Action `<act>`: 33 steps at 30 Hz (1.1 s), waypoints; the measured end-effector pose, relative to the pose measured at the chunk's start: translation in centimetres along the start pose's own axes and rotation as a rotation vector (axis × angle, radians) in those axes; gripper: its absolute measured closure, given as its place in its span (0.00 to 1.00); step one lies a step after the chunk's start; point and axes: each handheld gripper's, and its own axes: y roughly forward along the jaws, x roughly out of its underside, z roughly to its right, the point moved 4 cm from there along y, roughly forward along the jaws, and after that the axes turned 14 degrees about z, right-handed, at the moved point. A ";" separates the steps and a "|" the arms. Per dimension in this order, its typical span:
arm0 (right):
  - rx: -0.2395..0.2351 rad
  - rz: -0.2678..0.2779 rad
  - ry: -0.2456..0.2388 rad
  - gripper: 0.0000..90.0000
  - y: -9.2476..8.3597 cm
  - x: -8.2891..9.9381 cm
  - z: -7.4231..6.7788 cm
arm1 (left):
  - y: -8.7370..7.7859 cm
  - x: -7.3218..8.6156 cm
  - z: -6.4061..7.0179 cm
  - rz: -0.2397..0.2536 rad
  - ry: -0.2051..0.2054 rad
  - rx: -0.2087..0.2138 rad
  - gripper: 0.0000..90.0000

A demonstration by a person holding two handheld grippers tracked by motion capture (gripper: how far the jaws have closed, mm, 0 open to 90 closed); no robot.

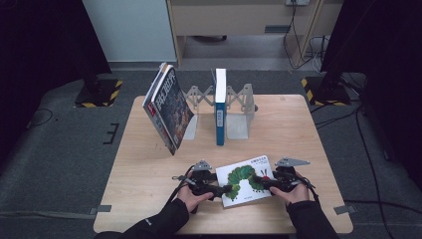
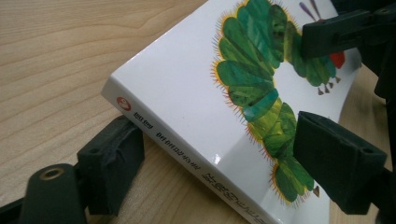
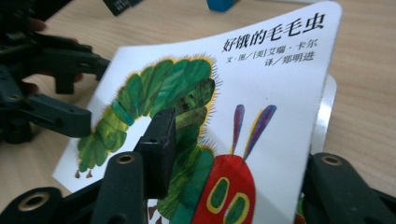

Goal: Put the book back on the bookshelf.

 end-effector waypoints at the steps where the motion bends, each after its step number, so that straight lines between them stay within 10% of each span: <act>1: 0.006 -0.006 0.004 0.54 0.2 0.2 0.1 | 0.0 0.0 0.0 0.000 0.007 -0.004 0.19; 7: -0.007 -0.013 0.011 0.54 0.3 0.3 0.0 | 0.1 -0.1 0.1 -0.029 0.042 -0.019 0.22; 19: -0.064 0.006 0.013 0.51 0.5 0.1 -0.6 | 0.1 -0.1 0.1 -0.018 -0.021 0.020 0.23; 33: 0.044 0.016 -0.016 0.34 0.1 -0.3 0.5 | 0.1 0.1 0.1 0.001 -0.002 0.015 0.27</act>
